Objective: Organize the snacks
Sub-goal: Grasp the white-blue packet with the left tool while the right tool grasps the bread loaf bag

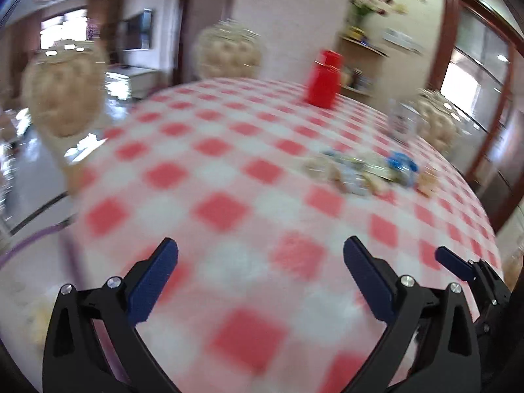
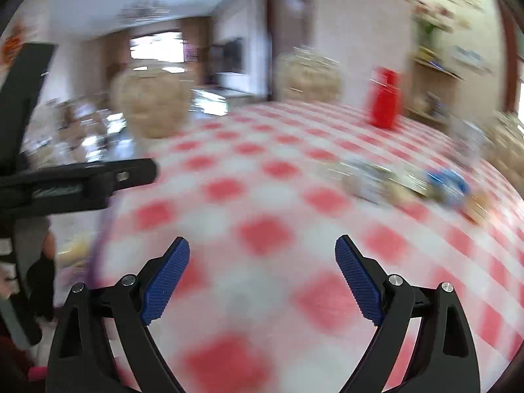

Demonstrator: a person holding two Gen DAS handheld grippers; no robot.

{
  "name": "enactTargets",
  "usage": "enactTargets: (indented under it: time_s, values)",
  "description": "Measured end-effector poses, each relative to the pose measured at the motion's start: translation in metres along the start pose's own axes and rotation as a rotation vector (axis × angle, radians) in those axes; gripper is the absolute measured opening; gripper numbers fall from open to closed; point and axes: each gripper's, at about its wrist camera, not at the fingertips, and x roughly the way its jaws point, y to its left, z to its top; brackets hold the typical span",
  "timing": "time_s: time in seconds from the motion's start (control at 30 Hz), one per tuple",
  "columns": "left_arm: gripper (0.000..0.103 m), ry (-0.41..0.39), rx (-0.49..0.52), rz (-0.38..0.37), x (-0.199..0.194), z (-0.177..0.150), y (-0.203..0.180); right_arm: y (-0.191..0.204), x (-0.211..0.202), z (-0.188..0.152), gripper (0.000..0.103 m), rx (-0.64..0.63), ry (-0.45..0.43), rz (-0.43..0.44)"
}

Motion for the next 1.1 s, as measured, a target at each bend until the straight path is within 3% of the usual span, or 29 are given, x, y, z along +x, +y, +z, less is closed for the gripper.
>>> enactTargets:
  time_s: [0.1,0.27,0.4,0.5,0.6,0.73,0.87,1.0,1.1]
  values:
    - [0.101,0.044,0.037,-0.038,0.050,0.011,-0.048,-0.078,0.010,-0.006,0.088,0.137,0.045,-0.058]
    - [0.101,0.161,0.086,-0.031,0.138,0.032,-0.112,-0.184,0.029,-0.006,0.088,0.284,0.109,-0.181]
    - [0.101,0.200,0.115,0.008,0.183,0.049,-0.142,-0.265,0.043,0.000,0.088,0.447,0.119,-0.241]
    - [0.101,0.204,0.068,-0.011,0.207,0.062,-0.149,-0.310,0.065,0.006,0.088,0.561,0.106,-0.253]
    - [0.101,0.187,0.054,-0.072,0.213,0.069,-0.149,-0.331,0.079,0.016,0.088,0.615,0.086,-0.241]
    - [0.101,0.134,0.042,-0.101,0.208,0.070,-0.146,-0.353,0.106,0.038,0.088,0.705,0.046,-0.251]
    - [0.101,0.122,0.014,-0.074,0.203,0.070,-0.141,-0.371,0.140,0.059,0.088,0.764,0.067,-0.310]
    - [0.101,0.153,-0.036,-0.079,0.204,0.069,-0.131,-0.372,0.179,0.073,0.088,0.693,0.166,-0.434]
    - [0.101,0.193,-0.032,-0.095,0.209,0.066,-0.131,-0.370,0.196,0.076,0.088,0.634,0.242,-0.473]
